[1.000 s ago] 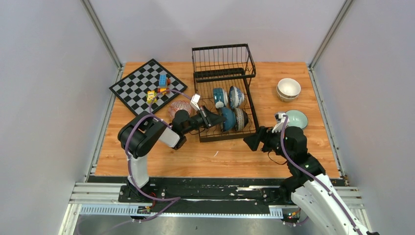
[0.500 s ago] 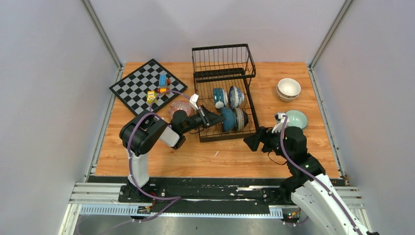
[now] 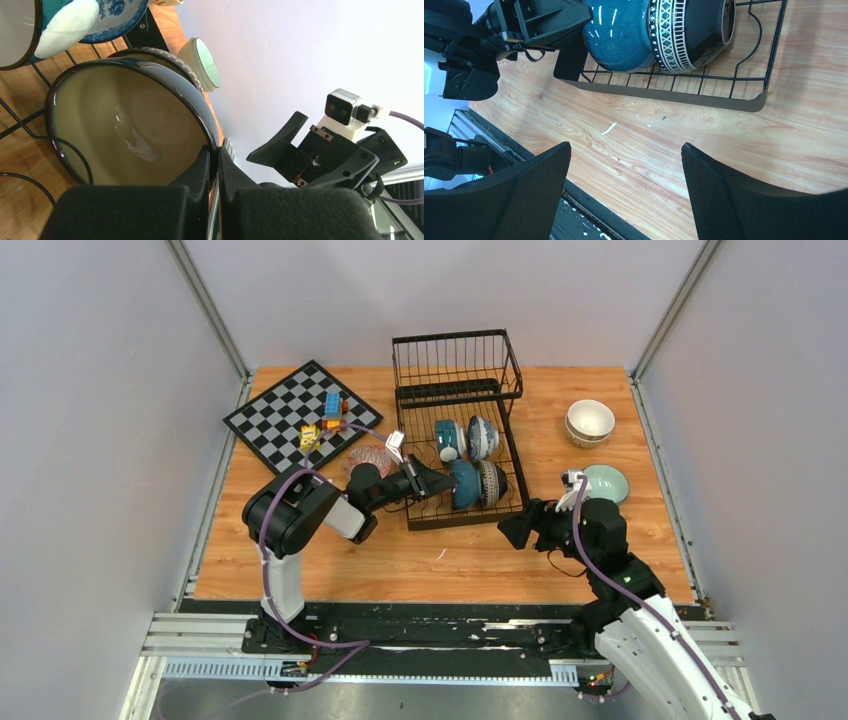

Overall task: Unload the bowls from the dish rack
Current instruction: Pick up the bowl from the dish rack.

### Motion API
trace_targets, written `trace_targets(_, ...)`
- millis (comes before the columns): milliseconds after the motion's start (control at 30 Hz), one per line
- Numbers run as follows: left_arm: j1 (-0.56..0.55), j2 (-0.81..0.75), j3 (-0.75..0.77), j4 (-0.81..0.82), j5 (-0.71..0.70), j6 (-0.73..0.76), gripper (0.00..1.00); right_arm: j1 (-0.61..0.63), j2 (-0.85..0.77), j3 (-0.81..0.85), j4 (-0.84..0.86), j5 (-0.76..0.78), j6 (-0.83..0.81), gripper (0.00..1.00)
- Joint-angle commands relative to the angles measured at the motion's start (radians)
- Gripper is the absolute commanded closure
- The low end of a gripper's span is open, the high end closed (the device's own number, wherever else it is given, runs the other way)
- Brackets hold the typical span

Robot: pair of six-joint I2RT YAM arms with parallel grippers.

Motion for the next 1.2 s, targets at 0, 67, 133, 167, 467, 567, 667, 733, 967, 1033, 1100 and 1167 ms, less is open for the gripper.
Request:
trace_targets(0,0.009,-0.092,0.023,0.175,0.028,-0.023,1.00,0.014,-0.009,0.018,-0.023,0.016,-0.014,0.15)
trace_targets(67,0.009,-0.094,0.018,0.180,0.029,-0.025,1.00,0.014,-0.009,0.020,-0.023,0.016,-0.014,0.15)
trace_targets(133,0.009,-0.093,0.015,0.193,0.027,-0.033,1.00,0.014,-0.010,0.020,-0.027,0.016,-0.015,0.15)
trace_targets(167,0.009,-0.092,0.014,0.201,0.026,-0.038,1.00,0.014,-0.010,0.019,-0.027,0.016,-0.015,0.15)
trace_targets(467,0.010,-0.100,0.034,0.205,0.038,-0.048,1.00,0.013,-0.015,0.016,-0.030,0.016,-0.011,0.15)
trace_targets(567,0.010,-0.105,0.048,0.205,0.041,-0.057,1.00,0.013,-0.018,0.016,-0.030,0.016,-0.010,0.15)
trace_targets(667,0.009,-0.115,0.058,0.205,0.046,-0.063,1.00,0.014,-0.018,0.018,-0.031,0.017,-0.011,0.15)
trace_targets(733,0.010,-0.125,0.064,0.205,0.048,-0.067,1.00,0.013,-0.018,0.018,-0.032,0.017,-0.011,0.15)
trace_targets(967,0.009,-0.155,0.078,0.205,0.053,-0.083,1.00,0.014,-0.015,0.019,-0.030,0.019,-0.013,0.15)
trace_targets(1033,0.009,-0.158,0.079,0.205,0.053,-0.085,1.00,0.014,-0.015,0.020,-0.030,0.019,-0.013,0.15)
trace_targets(1100,0.009,-0.156,0.081,0.205,0.055,-0.083,1.00,0.014,-0.015,0.020,-0.030,0.019,-0.014,0.15)
trace_targets(1167,0.009,-0.156,0.080,0.204,0.057,-0.081,1.00,0.014,-0.016,0.019,-0.030,0.016,-0.013,0.15)
